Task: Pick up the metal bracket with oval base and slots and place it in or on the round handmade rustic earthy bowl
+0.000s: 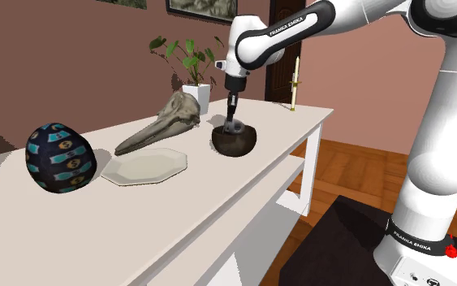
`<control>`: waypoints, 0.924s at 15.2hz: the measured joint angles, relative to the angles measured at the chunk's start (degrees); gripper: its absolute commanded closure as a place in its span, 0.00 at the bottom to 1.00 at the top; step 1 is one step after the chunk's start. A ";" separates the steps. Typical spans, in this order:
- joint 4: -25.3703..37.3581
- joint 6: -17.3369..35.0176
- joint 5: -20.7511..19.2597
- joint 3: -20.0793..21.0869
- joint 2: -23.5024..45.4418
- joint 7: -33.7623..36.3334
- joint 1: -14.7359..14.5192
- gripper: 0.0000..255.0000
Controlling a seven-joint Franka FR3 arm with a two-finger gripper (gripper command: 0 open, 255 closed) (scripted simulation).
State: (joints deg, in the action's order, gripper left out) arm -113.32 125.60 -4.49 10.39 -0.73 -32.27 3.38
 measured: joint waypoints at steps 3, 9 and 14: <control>-1.75 2.13 -0.23 0.02 0.40 0.30 -0.02 1.00; -2.76 3.41 -0.37 0.03 0.66 0.46 -0.02 1.00; -2.77 3.43 -0.37 0.03 0.66 0.47 -0.02 0.00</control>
State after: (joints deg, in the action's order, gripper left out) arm -116.09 129.02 -4.86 10.42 -0.07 -31.80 3.36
